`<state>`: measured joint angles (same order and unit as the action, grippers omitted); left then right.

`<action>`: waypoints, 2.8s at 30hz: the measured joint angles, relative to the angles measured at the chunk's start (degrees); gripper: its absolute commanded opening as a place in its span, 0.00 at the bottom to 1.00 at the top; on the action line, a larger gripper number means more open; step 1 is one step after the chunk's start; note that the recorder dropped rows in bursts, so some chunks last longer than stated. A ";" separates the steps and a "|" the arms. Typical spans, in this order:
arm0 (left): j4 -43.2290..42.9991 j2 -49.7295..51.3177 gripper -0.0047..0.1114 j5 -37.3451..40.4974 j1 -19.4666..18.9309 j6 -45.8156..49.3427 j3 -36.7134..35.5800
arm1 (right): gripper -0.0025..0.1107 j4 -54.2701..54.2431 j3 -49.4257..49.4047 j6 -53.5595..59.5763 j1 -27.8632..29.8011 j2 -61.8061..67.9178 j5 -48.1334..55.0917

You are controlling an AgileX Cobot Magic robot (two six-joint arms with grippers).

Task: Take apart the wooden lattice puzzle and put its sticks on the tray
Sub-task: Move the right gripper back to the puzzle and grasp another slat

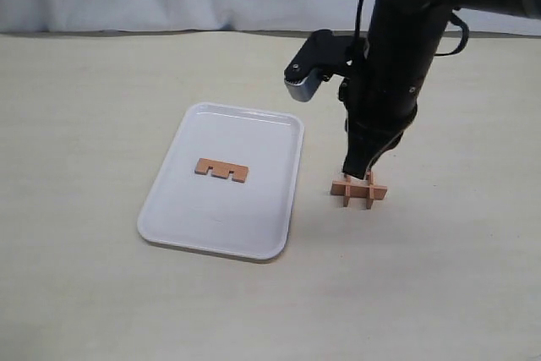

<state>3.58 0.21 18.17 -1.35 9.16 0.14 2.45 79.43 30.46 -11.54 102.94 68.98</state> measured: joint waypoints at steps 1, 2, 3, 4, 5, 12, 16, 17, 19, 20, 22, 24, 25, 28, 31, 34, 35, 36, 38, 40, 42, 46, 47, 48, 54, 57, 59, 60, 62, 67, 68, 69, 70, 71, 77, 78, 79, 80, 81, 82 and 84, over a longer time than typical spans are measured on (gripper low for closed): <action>0.00 0.00 0.04 0.00 0.00 0.00 0.00 | 0.06 -0.31 -0.51 0.00 0.62 0.00 0.12; 0.00 0.00 0.04 0.00 0.00 0.00 0.00 | 0.06 -0.31 -1.32 -0.15 1.23 0.00 0.23; 0.00 0.00 0.04 0.00 0.00 0.00 0.00 | 0.06 -0.39 -2.30 -0.58 2.08 0.00 0.23; 0.00 0.00 0.04 0.00 0.00 0.00 0.00 | 0.06 -0.39 -3.44 -1.04 2.52 0.00 0.23; 0.00 0.00 0.04 0.00 0.00 0.00 0.00 | 0.06 -0.27 -4.40 -1.59 2.94 0.00 -0.01; 0.00 0.00 0.04 0.00 0.00 0.00 0.00 | 0.06 1.93 -9.77 -2.66 3.90 0.00 -4.90; 0.00 0.00 0.04 0.00 0.00 0.00 0.00 | 0.08 2.07 -10.02 -2.66 3.90 0.00 -7.00; 0.00 0.00 0.04 0.00 0.00 0.00 0.00 | 0.15 2.07 -10.02 -2.66 3.90 0.00 -7.04; 0.00 0.00 0.04 0.00 0.00 0.00 0.00 | 0.28 2.07 -10.02 -2.66 3.90 0.00 -7.13; 0.00 0.00 0.04 0.00 0.00 0.00 0.00 | 0.32 2.07 -10.02 -2.66 3.90 0.00 -7.13; 0.00 0.00 0.04 0.00 0.00 0.00 0.00 | 0.40 1.39 -10.02 -2.66 3.90 0.00 -7.13; 0.00 0.00 0.04 0.00 0.00 0.00 0.00 | 0.40 1.00 -10.02 -0.78 3.90 0.00 -7.13; 0.00 0.00 0.04 0.00 0.00 0.00 0.00 | 0.40 0.09 -10.15 2.37 3.90 0.00 -7.13; 0.00 0.00 0.04 0.00 0.00 0.00 0.00 | 0.40 -2.45 -12.04 11.36 3.90 0.24 -7.25; 0.00 0.00 0.04 0.00 0.00 0.00 0.00 | 0.40 -2.45 -14.63 18.83 3.90 0.33 -8.45; 0.00 0.00 0.04 0.00 0.00 0.00 0.00 | 0.40 -2.45 -17.25 23.45 3.90 0.33 -13.69; 0.00 0.00 0.04 0.00 0.00 0.00 0.00 | 0.40 -2.45 -17.66 23.90 3.90 0.33 -15.85; 0.00 0.00 0.04 0.00 0.00 0.00 0.00 | 0.40 -2.45 -18.03 24.13 3.90 0.33 -17.67; 0.00 0.00 0.04 0.00 0.00 0.00 0.00 | 0.39 -2.45 -18.76 24.46 3.90 0.33 -22.06; 0.00 0.00 0.04 0.00 0.00 0.00 0.00 | 0.40 -1.17 -19.40 24.46 3.90 0.33 -25.68; 0.00 0.00 0.04 0.00 0.00 0.00 0.00 | 0.40 1.09 -19.95 24.46 3.90 0.33 -27.51; 0.00 0.00 0.04 0.00 0.00 0.00 0.00 | 0.40 7.89 -20.29 21.97 3.90 0.61 -28.71; 0.00 0.00 0.04 0.00 0.00 0.00 0.00 | 0.40 9.40 -20.29 20.60 3.99 0.86 -29.02; 0.00 0.00 0.04 0.00 0.00 0.00 0.00 | 0.40 11.18 -20.29 18.94 4.13 1.20 -29.18; 0.00 0.00 0.04 0.00 0.00 0.00 0.00 | 0.40 15.50 -20.32 15.45 4.59 4.49 -30.74; 0.00 0.00 0.04 0.00 0.00 0.00 0.00 | 0.39 15.71 -20.32 15.35 4.59 5.42 -32.21; 0.00 0.00 0.04 0.00 0.00 0.00 0.00 | 0.38 15.81 -20.32 15.35 4.59 6.20 -32.81; 0.00 0.00 0.04 0.00 0.00 0.00 0.00 | 0.37 15.94 -20.32 15.35 4.59 6.49 -33.02; 0.00 0.00 0.04 0.00 0.00 0.00 0.00 | 0.34 15.94 -20.32 15.35 4.59 7.39 -33.77; 0.00 0.00 0.04 0.00 0.00 0.00 0.00 | 0.18 16.18 -20.32 15.35 4.59 8.45 -34.68; 0.00 0.00 0.04 0.00 0.00 0.00 0.00 | 0.12 16.18 -20.32 15.25 4.59 8.52 -34.68; 0.00 0.00 0.04 0.00 0.00 0.00 0.00 | 0.06 16.18 -20.32 15.24 4.59 8.52 -34.74; 0.00 0.00 0.04 0.00 0.00 0.00 0.00 | 0.06 16.18 -20.32 15.14 4.59 8.57 -34.74; 0.00 0.00 0.04 0.00 0.00 0.00 0.00 | 0.06 16.18 -20.32 15.13 4.59 8.66 -34.87; 0.00 0.00 0.04 0.00 0.00 0.00 0.00 | 0.06 16.18 -20.20 15.05 4.59 8.79 -34.87; 0.00 0.00 0.04 0.00 0.00 0.00 0.00 | 0.06 16.18 -20.20 15.05 4.59 8.79 -34.87; 0.00 0.00 0.04 0.00 0.00 0.00 0.00 | 0.06 16.18 -20.20 15.00 4.59 8.79 -34.87; 0.00 0.00 0.04 0.00 0.00 0.00 0.00 | 0.06 16.18 -20.20 15.00 4.59 8.79 -34.87; 0.00 0.00 0.04 0.00 0.00 0.00 0.00 | 0.06 16.18 -20.20 14.91 4.59 8.79 -34.87; 0.00 0.00 0.04 0.00 0.00 0.00 0.00 | 0.06 16.18 -20.20 14.91 4.59 8.79 -34.87; 0.00 0.00 0.04 0.00 0.00 0.00 0.00 | 0.06 16.18 -20.20 14.91 4.59 8.79 -34.87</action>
<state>3.58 0.21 18.17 -1.35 9.16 0.14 18.63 59.22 45.38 -6.96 111.73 34.11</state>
